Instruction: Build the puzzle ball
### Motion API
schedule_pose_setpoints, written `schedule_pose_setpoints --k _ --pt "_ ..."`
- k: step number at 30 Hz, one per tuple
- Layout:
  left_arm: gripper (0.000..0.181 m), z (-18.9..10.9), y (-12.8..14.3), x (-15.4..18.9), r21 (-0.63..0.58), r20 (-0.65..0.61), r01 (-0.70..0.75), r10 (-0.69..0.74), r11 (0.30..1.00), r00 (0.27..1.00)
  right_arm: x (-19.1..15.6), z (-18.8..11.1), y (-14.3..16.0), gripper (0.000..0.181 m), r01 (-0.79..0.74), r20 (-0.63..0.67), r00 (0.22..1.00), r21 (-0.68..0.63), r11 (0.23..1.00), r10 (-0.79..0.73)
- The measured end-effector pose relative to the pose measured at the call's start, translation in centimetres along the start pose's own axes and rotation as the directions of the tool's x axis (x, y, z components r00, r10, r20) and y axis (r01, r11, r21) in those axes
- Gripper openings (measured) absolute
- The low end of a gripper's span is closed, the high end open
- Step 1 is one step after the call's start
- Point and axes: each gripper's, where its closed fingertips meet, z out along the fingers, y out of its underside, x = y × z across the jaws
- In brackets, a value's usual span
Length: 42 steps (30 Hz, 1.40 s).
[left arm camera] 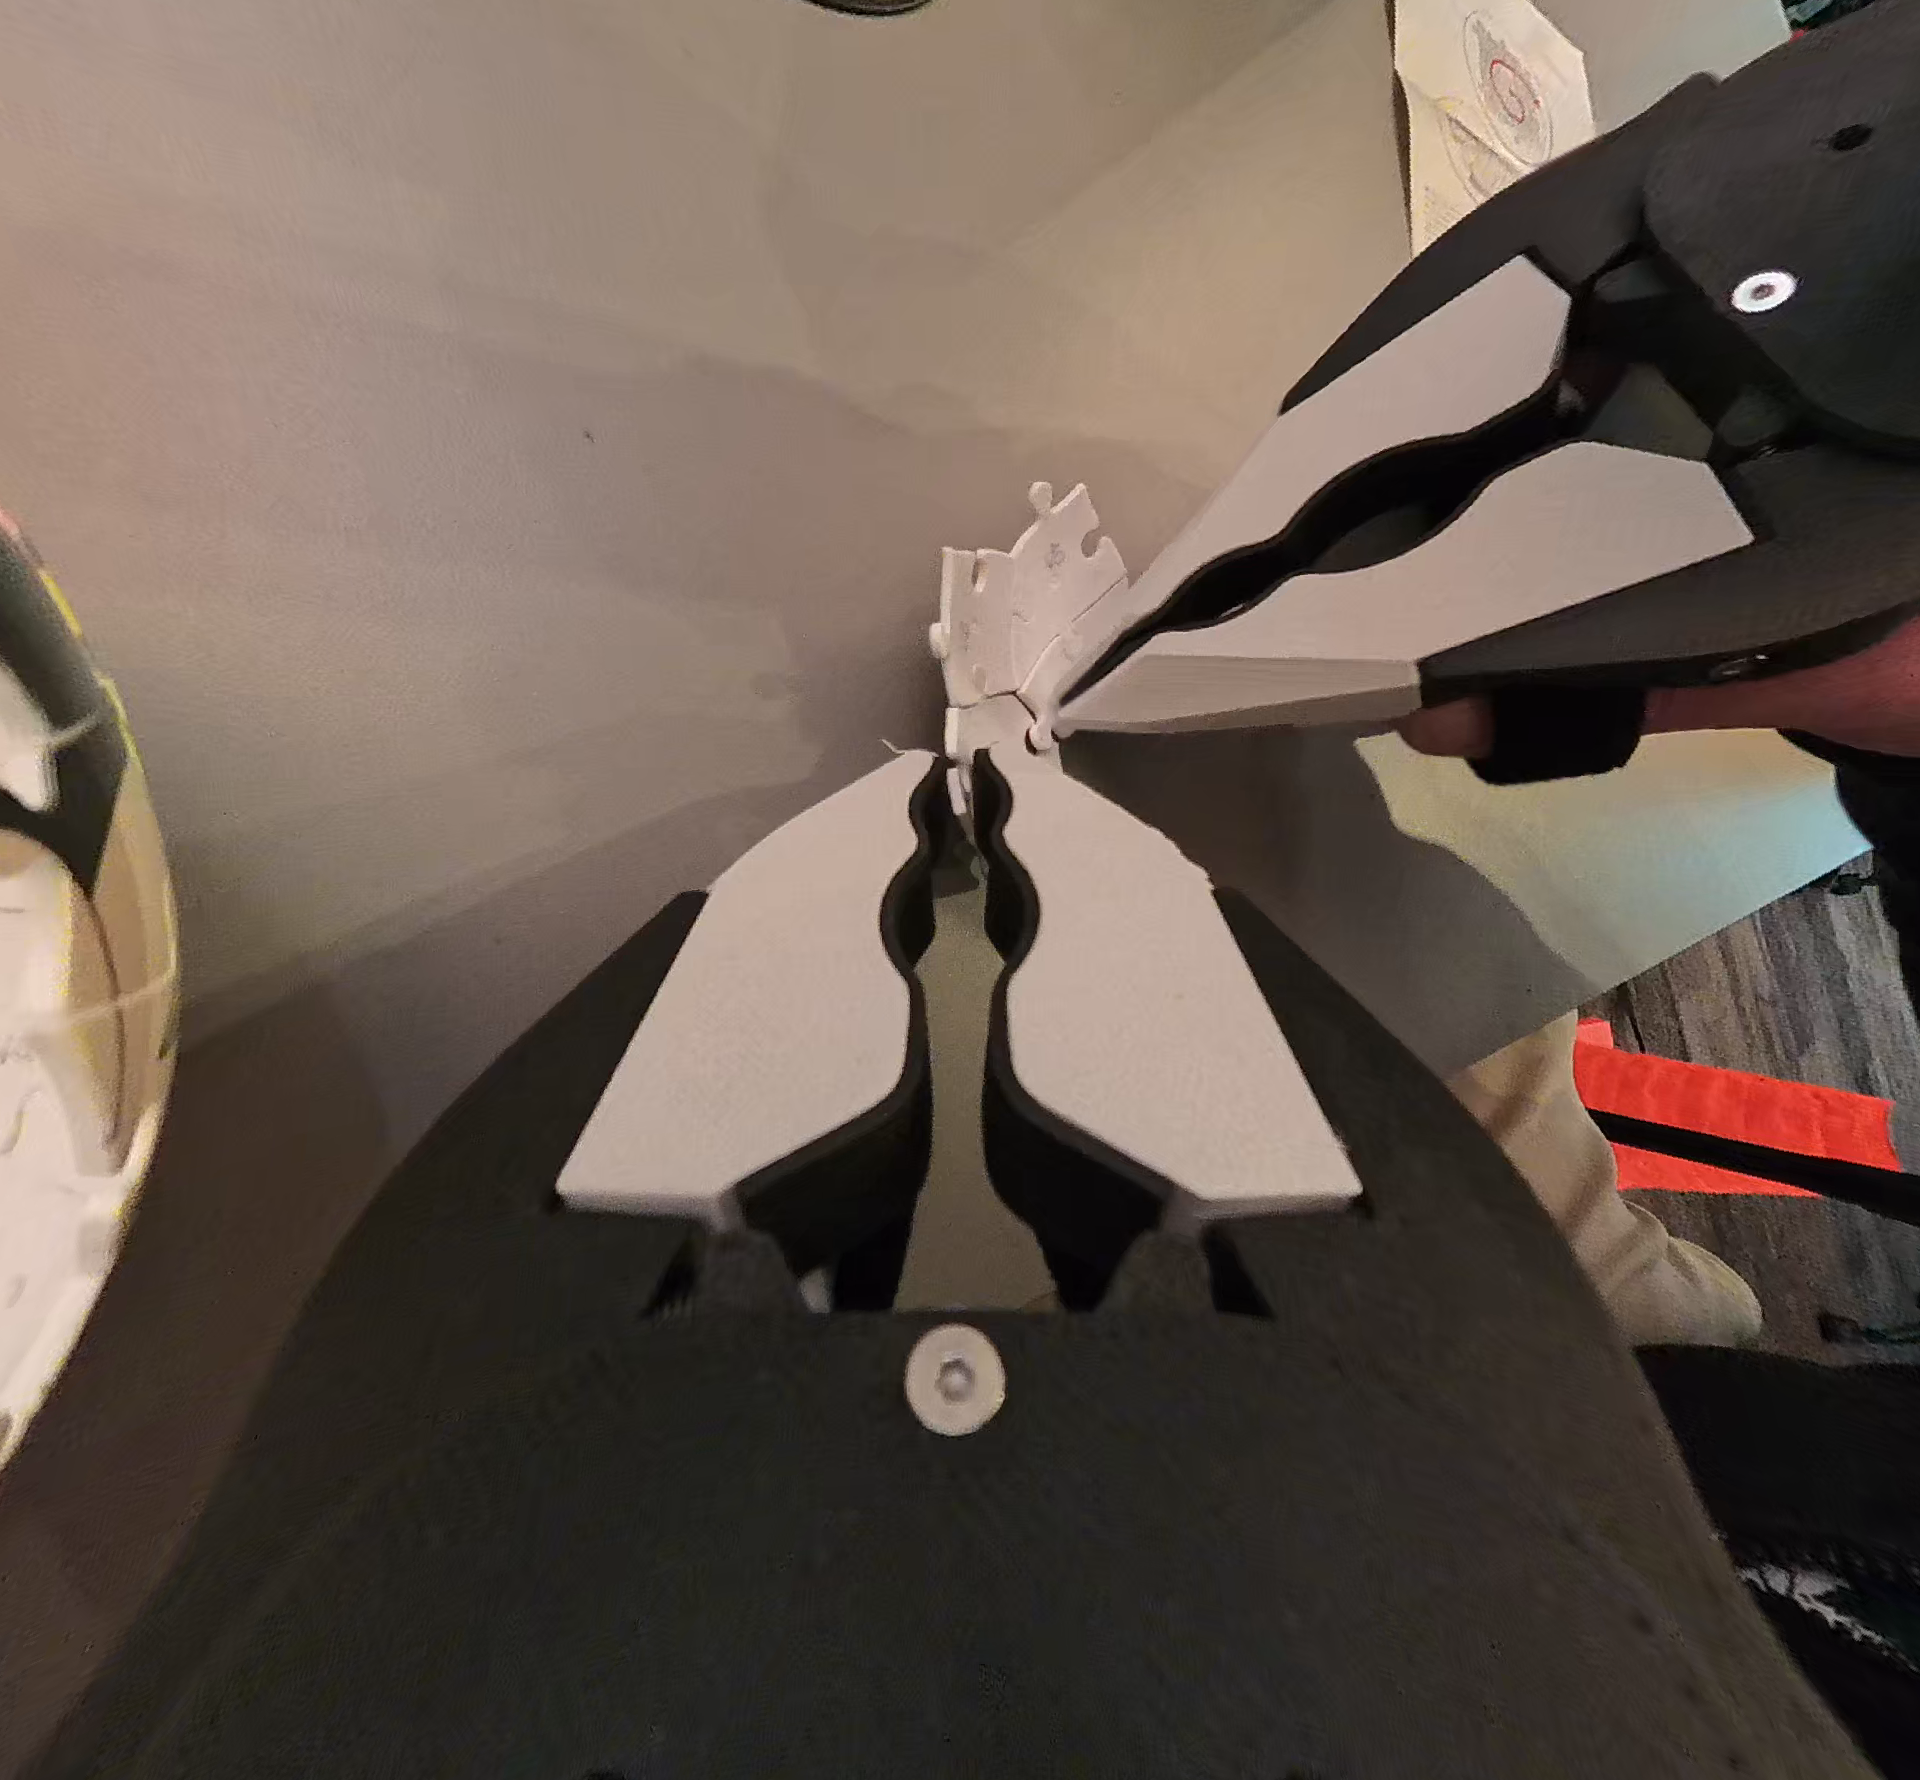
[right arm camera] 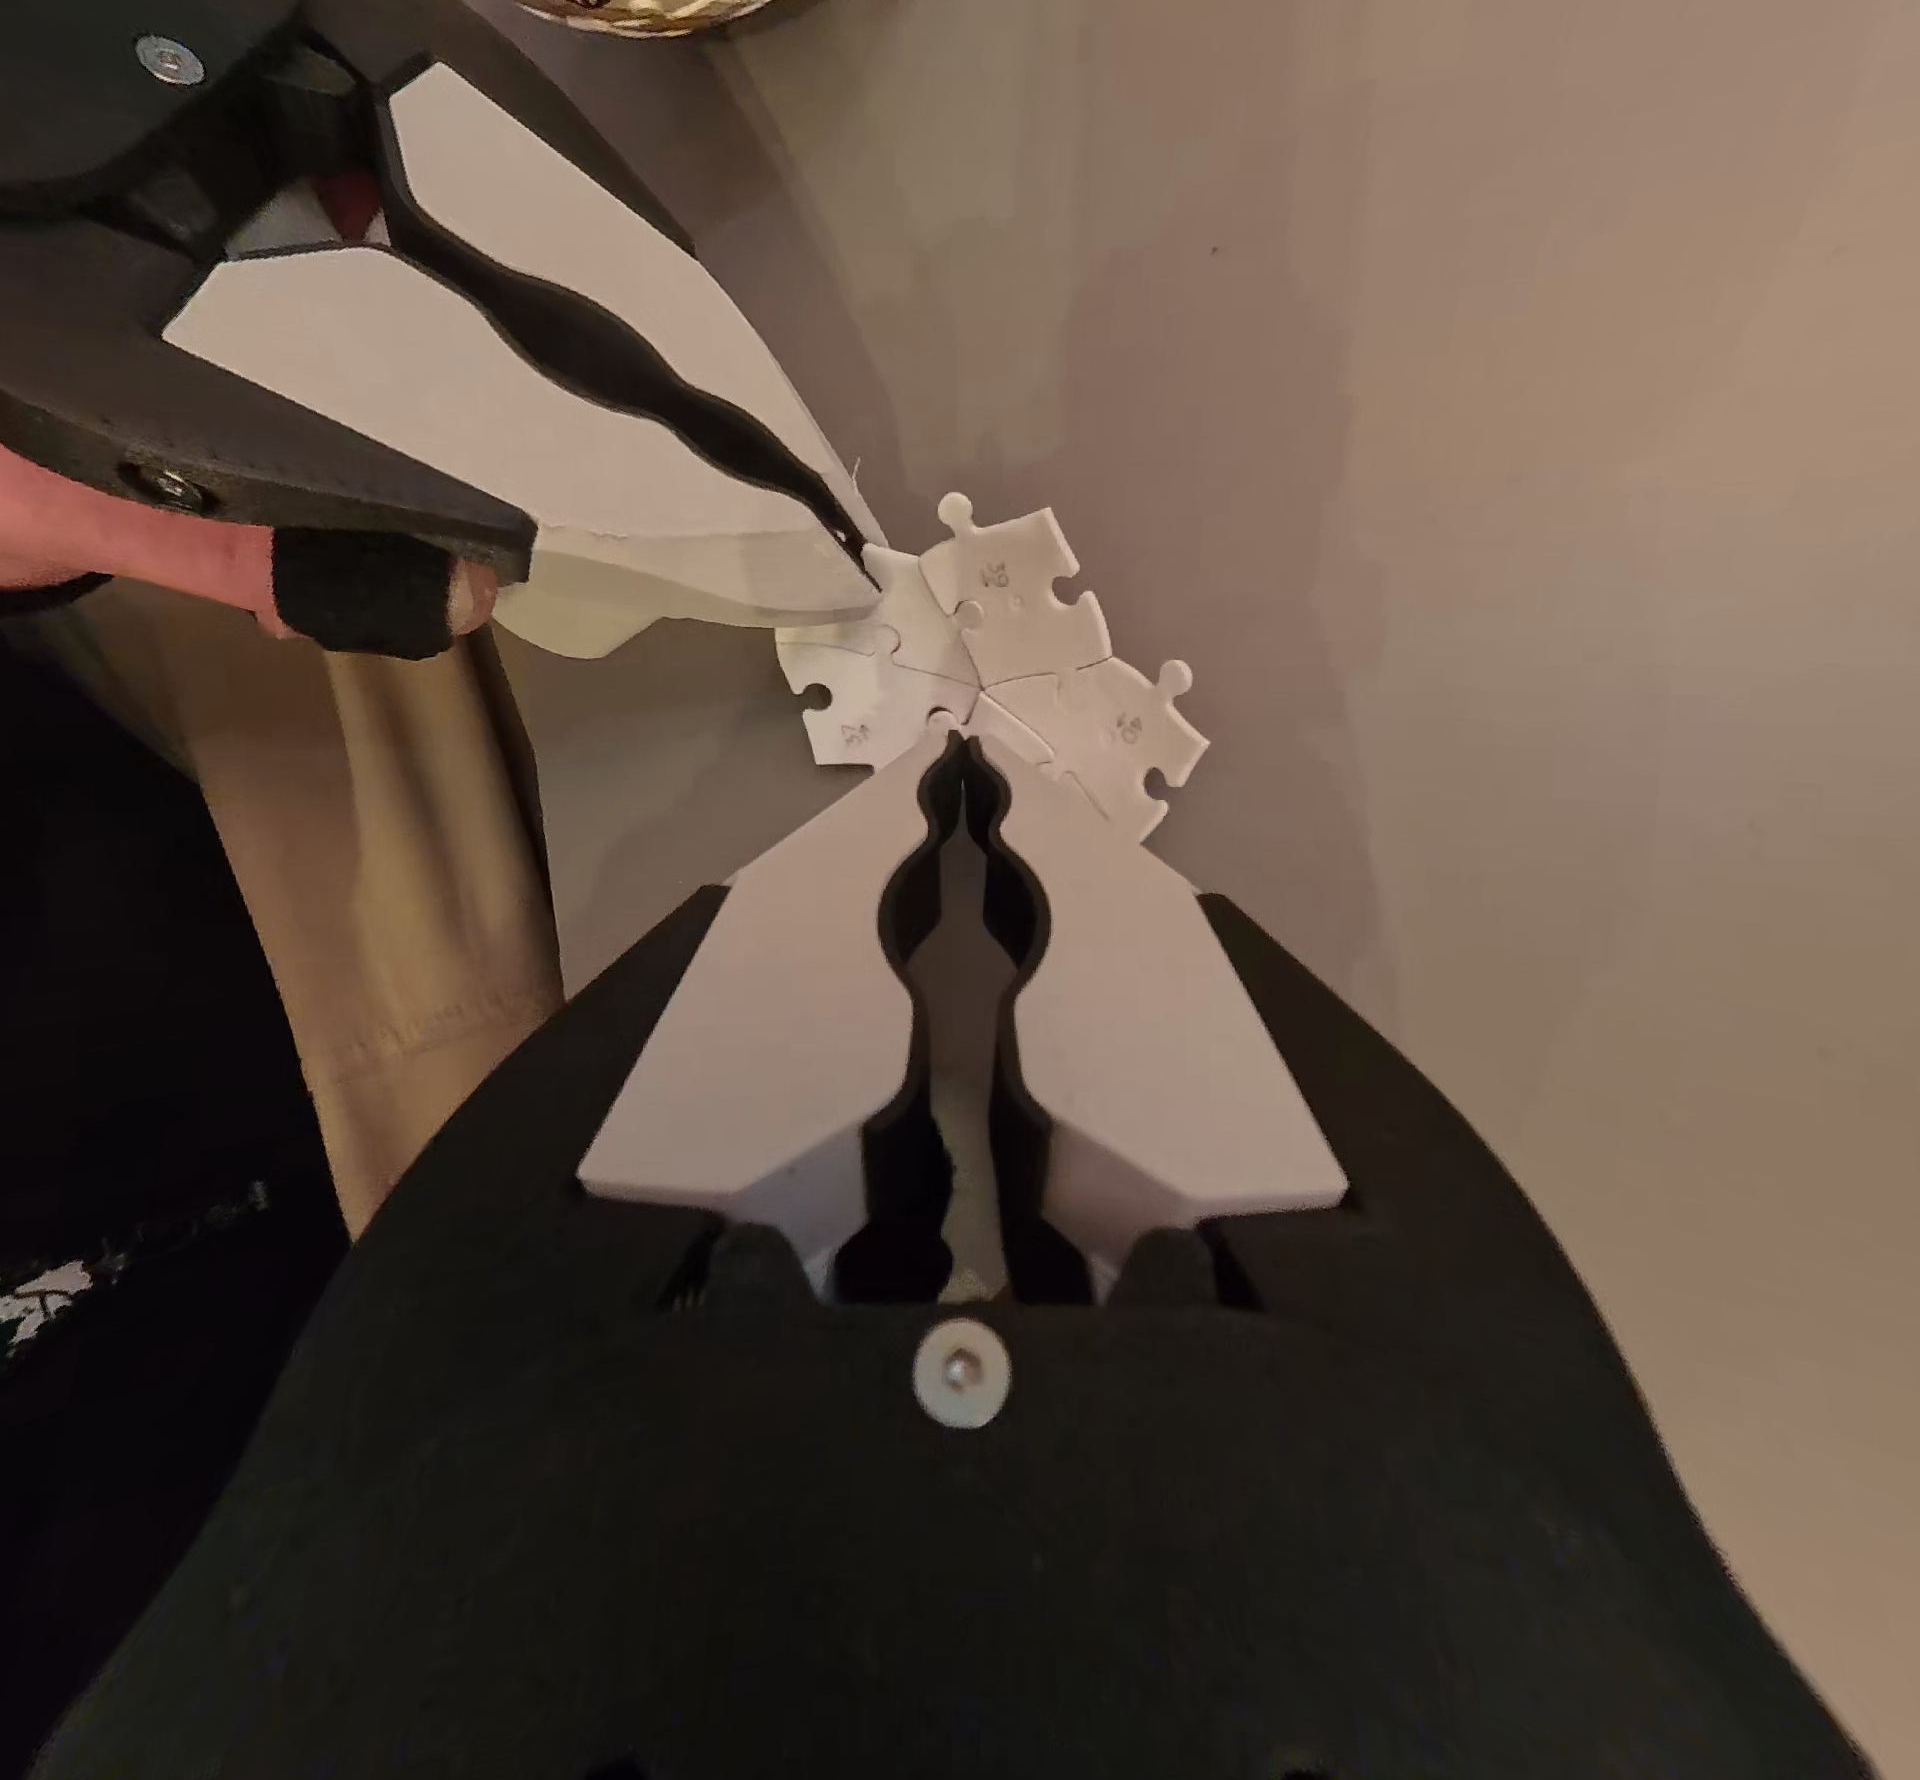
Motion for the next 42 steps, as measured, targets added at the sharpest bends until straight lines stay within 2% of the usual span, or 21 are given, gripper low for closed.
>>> schedule_pose_setpoints --k 14,17,19,24,28,32,34,37,42 --pt "0.004 0.0 -0.1 0.0 -0.01 -0.017 0.052 -0.053 0.999 0.998 0.1 0.2 0.1 0.0 0.081 -0.06 0.995 -0.029 0.996 -0.083" --pt "0.008 -0.7 0.1 0.4 -0.001 -0.038 0.085 -0.085 0.996 0.996 0.0 0.3 0.1 0.0 0.079 -0.052 0.995 -0.024 0.997 -0.08" --pt "0.017 -1.5 0.4 0.4 0.008 -0.03 0.091 -0.091 0.996 0.995 0.0 0.3 0.1 0.0 0.077 -0.049 0.996 -0.018 0.997 -0.078" --pt "0.019 -2.0 1.9 1.0 -0.039 -0.057 0.135 -0.137 0.99 0.989 0.0 0.3 0.1 0.0 0.074 -0.043 0.996 -0.012 0.997 -0.074" --pt "0.019 -1.1 2.7 2.6 -0.101 -0.126 0.194 -0.206 0.976 0.97 -0.1 0.3 0.1 0.0 0.067 -0.036 0.997 -0.006 0.998 -0.068" --pt "0.011 -0.5 3.1 3.1 -0.127 -0.176 0.301 -0.32 0.945 0.931 0.1 0.1 0.2 0.0 0.057 -0.033 0.998 0.0 0.998 -0.057" --pt "0.015 -0.5 3.0 3.5 -0.132 -0.199 0.336 -0.357 0.933 0.913 0.1 0.1 0.2 0.0 0.047 -0.023 0.999 0.007 0.999 -0.047" --pt "0.013 -0.9 1.5 3.2 -0.031 -0.206 0.341 -0.34 0.94 0.918 0.2 0.0 0.2 0.0 0.038 -0.021 0.999 0.012 0.999 -0.037" --pt "0.015 -0.6 1.0 2.3 -0.022 -0.174 0.334 -0.333 0.942 0.927 0.1 0.1 0.2 0.0 0.024 -0.023 0.999 0.012 1.0 -0.024"
